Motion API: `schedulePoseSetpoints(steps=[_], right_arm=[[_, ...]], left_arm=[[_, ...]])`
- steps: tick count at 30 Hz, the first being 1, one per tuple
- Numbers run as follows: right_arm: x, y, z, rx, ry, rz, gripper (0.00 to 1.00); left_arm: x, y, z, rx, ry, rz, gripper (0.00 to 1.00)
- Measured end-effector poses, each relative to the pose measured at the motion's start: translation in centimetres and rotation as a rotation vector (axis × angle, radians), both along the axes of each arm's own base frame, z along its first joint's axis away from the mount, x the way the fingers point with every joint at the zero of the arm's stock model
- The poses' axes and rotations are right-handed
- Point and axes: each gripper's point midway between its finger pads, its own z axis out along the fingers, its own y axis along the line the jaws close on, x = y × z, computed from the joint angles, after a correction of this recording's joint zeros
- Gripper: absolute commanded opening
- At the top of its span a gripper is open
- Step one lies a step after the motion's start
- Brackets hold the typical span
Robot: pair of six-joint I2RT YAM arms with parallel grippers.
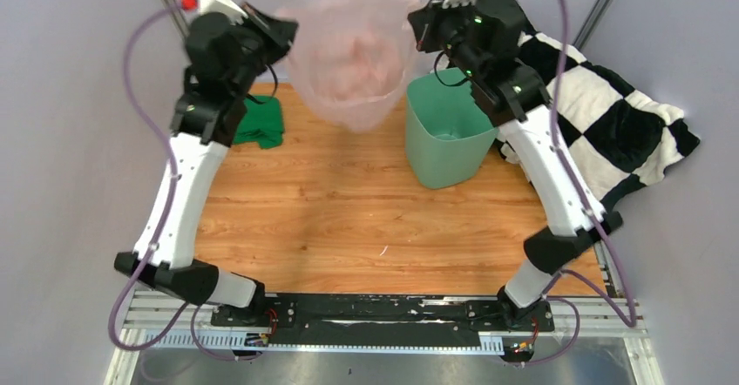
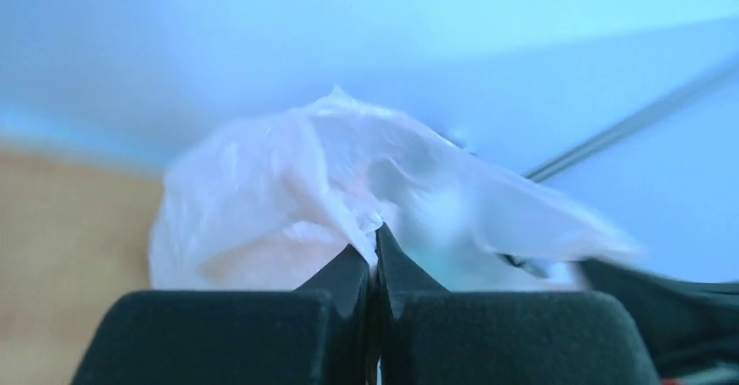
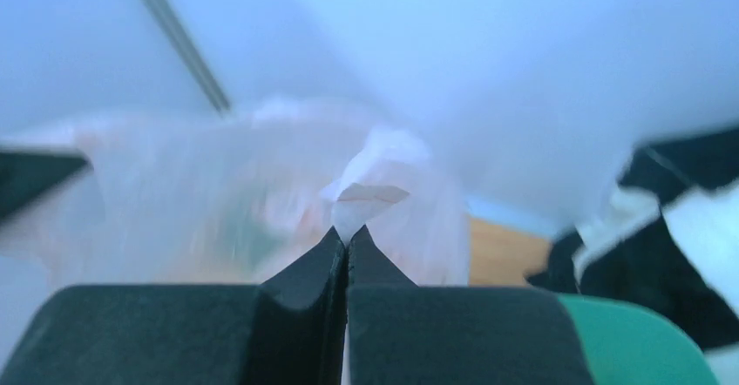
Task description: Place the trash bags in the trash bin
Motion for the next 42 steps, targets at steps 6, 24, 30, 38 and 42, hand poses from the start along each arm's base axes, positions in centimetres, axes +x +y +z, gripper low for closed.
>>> schedulePoseSetpoints(steps=[6, 24, 30, 38, 42], right_arm=[[-10.7, -1.2, 10.5, 0.225, -0.309, 0.170, 0.00], [-10.8, 12.2, -20.3, -0.220, 0.406, 0.348, 0.00], [-9.1, 5.0, -4.4, 0.026, 0.097, 0.216, 0.00], [-9.9, 8.5, -13.9, -0.147, 0.274, 0.294, 0.00], [-5.0, 9.0, -14.4, -0.168, 0.315, 0.240, 0.00]], left_arm=[[-10.7, 2.3, 18.7, 0.081, -0.492, 0.033, 0.00], [-14.0, 11.2, -3.0, 0.339, 0.052, 0.269, 0.00], [-13.6, 11.0, -1.7, 0.325, 0.019, 0.263, 0.00], [-12.4, 9.9, -5.1, 0.346, 0.118, 0.204, 0.00], [-8.4, 7.7, -2.8, 0.309, 0.062, 0.139, 0.00]])
